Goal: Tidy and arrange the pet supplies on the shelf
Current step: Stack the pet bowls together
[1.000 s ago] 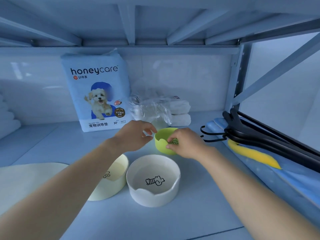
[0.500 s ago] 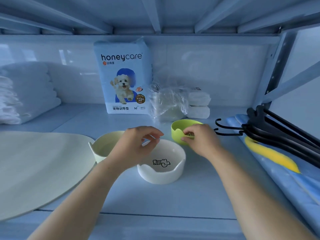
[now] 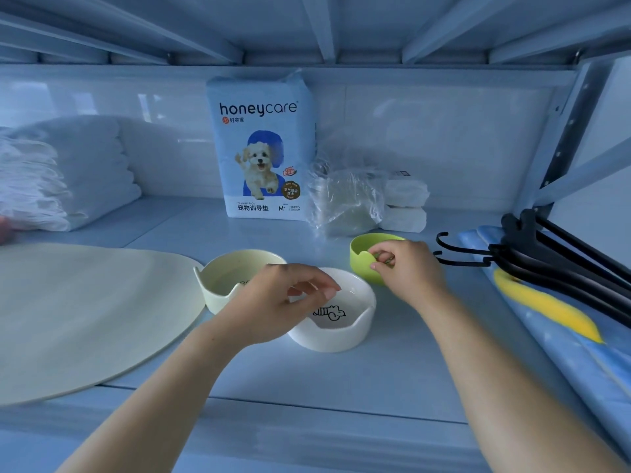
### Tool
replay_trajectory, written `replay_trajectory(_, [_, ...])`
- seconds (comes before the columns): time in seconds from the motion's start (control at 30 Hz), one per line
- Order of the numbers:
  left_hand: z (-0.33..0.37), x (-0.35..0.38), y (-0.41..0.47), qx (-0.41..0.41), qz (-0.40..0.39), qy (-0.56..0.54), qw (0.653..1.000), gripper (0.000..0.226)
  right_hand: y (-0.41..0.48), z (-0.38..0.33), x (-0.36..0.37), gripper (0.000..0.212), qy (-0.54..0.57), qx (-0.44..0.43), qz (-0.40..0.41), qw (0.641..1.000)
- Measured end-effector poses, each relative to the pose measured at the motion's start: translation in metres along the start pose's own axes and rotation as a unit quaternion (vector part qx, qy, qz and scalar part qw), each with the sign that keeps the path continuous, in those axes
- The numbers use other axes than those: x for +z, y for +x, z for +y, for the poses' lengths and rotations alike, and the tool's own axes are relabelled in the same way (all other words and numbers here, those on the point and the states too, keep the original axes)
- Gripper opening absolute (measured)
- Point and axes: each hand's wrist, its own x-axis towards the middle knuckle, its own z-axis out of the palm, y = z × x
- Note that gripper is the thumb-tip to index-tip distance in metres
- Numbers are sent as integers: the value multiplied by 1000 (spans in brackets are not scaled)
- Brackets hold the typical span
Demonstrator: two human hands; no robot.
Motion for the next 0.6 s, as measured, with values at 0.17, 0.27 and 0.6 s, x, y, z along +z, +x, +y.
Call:
replay_trajectory(0.17, [3, 2, -5, 8, -34, -7, 999, 21, 0, -1, 0, 19, -9, 2, 0, 1000])
replay_trajectory(0.27, [1, 4, -4, 1, -47, 51, 998, 30, 1, -1, 0, 18, -10, 7, 0, 1000])
replay_trajectory(0.6, [5, 15, 21, 7, -75, 199, 977, 16, 1, 0, -4, 16, -18, 5, -2, 1000])
